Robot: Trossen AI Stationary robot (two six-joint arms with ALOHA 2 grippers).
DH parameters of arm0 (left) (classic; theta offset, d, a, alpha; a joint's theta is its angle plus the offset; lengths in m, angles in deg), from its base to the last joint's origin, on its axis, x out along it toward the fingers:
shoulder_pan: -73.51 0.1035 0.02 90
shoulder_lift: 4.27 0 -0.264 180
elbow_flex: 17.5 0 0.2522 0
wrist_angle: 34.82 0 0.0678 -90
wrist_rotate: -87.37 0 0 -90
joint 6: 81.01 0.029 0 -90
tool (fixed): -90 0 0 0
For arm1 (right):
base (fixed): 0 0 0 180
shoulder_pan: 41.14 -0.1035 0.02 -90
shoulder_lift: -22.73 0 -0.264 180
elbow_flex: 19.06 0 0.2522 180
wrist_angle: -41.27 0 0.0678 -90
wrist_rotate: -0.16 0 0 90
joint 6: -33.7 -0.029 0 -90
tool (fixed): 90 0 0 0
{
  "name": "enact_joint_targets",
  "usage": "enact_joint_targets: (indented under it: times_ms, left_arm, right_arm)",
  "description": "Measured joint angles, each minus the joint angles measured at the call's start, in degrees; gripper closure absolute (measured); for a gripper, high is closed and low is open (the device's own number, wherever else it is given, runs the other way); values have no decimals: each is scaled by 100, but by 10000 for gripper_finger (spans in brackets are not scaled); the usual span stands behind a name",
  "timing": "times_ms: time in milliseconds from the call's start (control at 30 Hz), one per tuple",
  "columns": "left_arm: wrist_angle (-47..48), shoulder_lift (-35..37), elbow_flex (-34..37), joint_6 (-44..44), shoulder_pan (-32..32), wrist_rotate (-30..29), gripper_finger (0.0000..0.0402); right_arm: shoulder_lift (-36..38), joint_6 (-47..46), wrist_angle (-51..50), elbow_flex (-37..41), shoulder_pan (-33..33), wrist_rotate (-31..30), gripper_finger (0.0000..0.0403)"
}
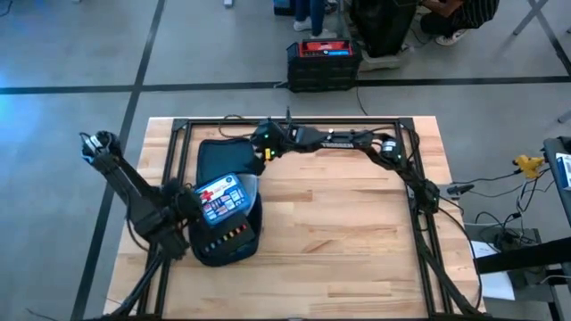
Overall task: Unpack backpack
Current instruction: Close the backpack
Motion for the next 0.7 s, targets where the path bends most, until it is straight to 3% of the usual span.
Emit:
enact_joint_targets:
  times_ms: [100, 233, 367, 533, 700]
  left_arm:
    - [-33, 437, 6, -214, 549, 339, 283]
    - [-152, 878, 87, 171, 1198, 776, 283]
    - [-579, 1124, 129, 980, 1873, 1029, 283]
    - [-1396, 1160, 129, 2414, 2778, 1246, 283]
    - [-1547, 1040, 135, 3368, 4184, 1855, 283]
  right_arm:
    - [-111, -21, 0, -15, -211, -10, 21]
    - [-123, 395, -207, -15, -622, 62, 21]
    - [-73, 806, -566, -5, -1077, -90, 21]
    - [155, 1213, -1064, -6, -1424, -919, 20]
    - [492, 1535, -1885, -4, -1492, -1251, 20]
